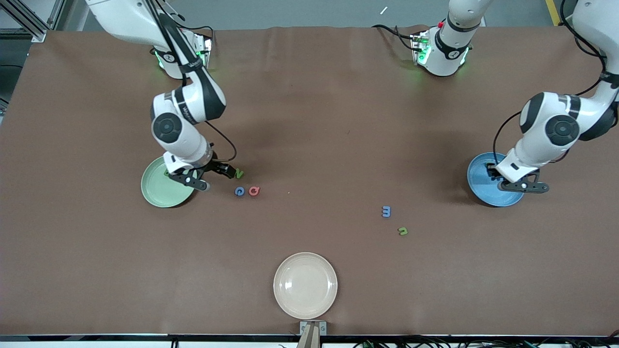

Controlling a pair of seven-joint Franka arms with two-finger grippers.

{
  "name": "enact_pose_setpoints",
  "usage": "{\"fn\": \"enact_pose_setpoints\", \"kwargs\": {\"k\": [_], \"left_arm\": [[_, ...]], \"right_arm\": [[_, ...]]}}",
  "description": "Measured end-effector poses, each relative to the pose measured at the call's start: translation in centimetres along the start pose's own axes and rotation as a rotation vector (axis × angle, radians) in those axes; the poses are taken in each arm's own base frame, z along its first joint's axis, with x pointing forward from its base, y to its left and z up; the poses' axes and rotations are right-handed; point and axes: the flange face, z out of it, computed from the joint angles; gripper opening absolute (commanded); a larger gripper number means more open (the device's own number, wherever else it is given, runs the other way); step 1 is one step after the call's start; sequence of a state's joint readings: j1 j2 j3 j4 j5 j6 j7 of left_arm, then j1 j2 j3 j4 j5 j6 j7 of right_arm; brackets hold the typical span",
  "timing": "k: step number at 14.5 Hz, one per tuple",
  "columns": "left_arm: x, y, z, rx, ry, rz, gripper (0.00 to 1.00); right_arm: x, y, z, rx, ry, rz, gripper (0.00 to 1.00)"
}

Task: Sort upper and lower case letters into plates
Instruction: 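Grasp the green N with the right gripper while the left gripper drops the cross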

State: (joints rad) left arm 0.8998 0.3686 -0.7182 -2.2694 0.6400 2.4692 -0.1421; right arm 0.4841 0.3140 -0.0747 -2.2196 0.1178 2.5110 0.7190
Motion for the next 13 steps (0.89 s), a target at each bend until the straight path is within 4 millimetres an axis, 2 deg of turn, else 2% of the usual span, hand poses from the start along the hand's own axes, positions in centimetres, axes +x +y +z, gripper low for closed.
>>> {"fn": "enact_pose_setpoints", "kwargs": {"k": [2, 5, 9, 11, 13], "left_arm": [[-0.6, -1.1, 0.5, -0.007, -0.01, 0.025, 0.15], [-1.1, -0.8, 1.7, -0.029, -0.027, 0.041, 0.15], [-1.7, -1.2, 3.3, -0.033, -0.043, 0.066, 0.15], [-2.0, -1.7, 4.0, -0.034, -0.051, 0.07, 0.15], [-2.2, -2.0, 4.4, -0.033, -0.055, 0.07, 0.16]], "right_arm": [[-0.9, -0.1, 1.2, 0.005, 0.012, 0.07, 0.98], [-1.4, -0.3, 2.9, 0.011, 0.026, 0.137, 0.9], [-2.6, -1.1, 5.1, 0.003, 0.031, 0.138, 0.61], [-3.1, -1.4, 5.7, -0.002, 0.029, 0.129, 0.52], [-3.3, -1.5, 5.9, 0.0, 0.032, 0.126, 0.47]]}}
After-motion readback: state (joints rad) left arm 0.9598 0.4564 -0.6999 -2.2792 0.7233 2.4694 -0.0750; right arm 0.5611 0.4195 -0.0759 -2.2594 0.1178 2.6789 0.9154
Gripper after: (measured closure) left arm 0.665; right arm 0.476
